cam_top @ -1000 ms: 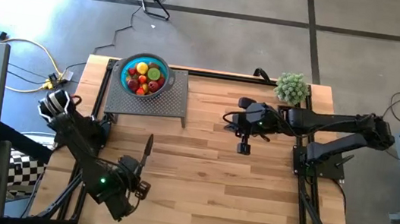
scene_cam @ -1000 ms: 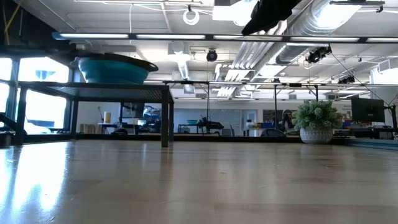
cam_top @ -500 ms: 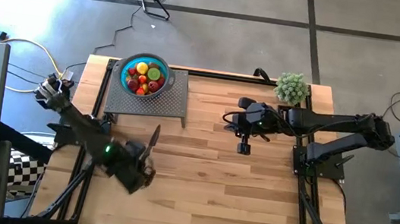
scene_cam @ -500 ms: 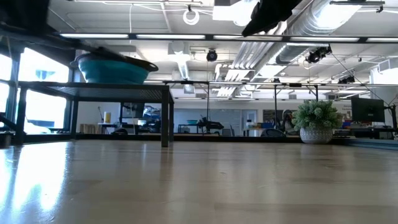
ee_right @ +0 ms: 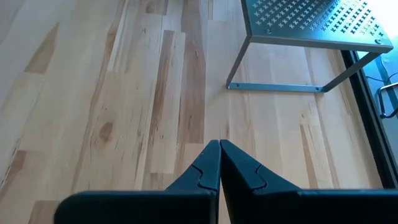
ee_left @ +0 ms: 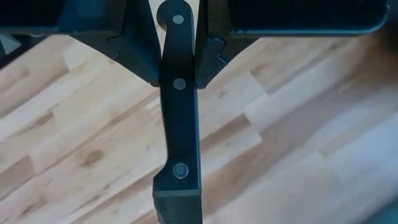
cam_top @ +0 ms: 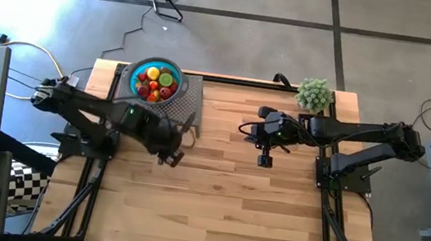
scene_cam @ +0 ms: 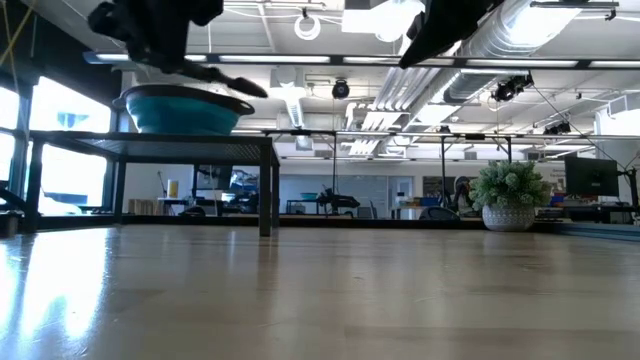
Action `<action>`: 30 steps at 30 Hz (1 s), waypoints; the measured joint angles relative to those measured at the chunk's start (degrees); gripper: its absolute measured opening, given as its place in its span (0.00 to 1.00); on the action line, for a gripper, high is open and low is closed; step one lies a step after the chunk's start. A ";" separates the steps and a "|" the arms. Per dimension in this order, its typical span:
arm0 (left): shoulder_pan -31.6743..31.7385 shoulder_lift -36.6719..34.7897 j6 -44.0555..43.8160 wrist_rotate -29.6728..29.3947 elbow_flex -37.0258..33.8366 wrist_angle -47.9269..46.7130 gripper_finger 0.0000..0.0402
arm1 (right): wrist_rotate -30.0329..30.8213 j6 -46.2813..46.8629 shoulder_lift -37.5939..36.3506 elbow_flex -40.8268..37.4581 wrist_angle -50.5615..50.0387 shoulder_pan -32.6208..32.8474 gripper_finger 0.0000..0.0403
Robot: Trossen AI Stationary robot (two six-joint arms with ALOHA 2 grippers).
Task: Pick & Place Fruit
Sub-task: Put the black knife on the shelf
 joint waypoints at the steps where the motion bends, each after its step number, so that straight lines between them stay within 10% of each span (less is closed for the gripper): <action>1: 1.59 0.00 1.77 0.48 1.17 -0.71 0.18 | 0.00 -0.02 0.00 0.00 0.02 0.00 0.01; 12: 16.94 0.49 11.04 5.38 7.10 -5.47 0.18 | 0.00 -1.31 0.02 0.00 -1.14 0.00 0.01; 30: 25.18 10.21 11.52 2.48 7.12 -2.49 0.18 | 0.00 -2.84 0.04 0.00 -2.45 -0.04 0.01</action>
